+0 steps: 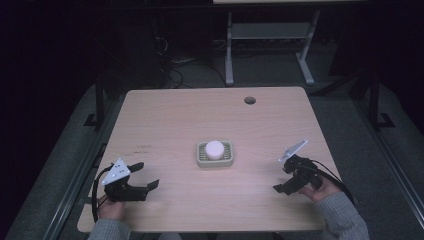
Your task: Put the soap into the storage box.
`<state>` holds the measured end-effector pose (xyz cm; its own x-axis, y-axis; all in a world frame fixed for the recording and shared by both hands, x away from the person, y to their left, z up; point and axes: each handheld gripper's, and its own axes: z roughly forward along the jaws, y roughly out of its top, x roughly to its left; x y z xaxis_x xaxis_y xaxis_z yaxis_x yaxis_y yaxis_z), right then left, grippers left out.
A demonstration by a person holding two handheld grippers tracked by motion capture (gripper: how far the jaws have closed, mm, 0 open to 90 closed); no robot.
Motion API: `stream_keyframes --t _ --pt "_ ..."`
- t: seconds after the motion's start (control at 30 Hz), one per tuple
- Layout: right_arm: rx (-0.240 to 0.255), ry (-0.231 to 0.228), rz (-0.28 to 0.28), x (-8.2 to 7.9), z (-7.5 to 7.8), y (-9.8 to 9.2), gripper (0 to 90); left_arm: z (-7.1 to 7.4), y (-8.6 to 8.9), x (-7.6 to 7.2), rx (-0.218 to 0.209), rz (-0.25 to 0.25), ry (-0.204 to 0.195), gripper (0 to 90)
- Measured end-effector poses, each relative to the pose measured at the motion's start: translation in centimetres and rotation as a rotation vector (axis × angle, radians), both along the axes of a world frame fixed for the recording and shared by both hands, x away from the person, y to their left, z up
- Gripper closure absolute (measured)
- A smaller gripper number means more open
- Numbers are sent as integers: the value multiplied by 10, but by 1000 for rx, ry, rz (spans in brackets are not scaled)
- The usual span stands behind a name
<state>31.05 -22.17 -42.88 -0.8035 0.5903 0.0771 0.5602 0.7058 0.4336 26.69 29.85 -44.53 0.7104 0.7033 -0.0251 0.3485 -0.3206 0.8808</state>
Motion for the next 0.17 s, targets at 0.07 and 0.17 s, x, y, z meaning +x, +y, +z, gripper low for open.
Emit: stream_keyframes --t 0.07,0.17 --pt "7 -16 -12 -7 0 0 189 0 -2 0 18 1 -5 128" --pt "16 -49 -40 -17 0 2 186 1 -3 1 9 -21 5 128"
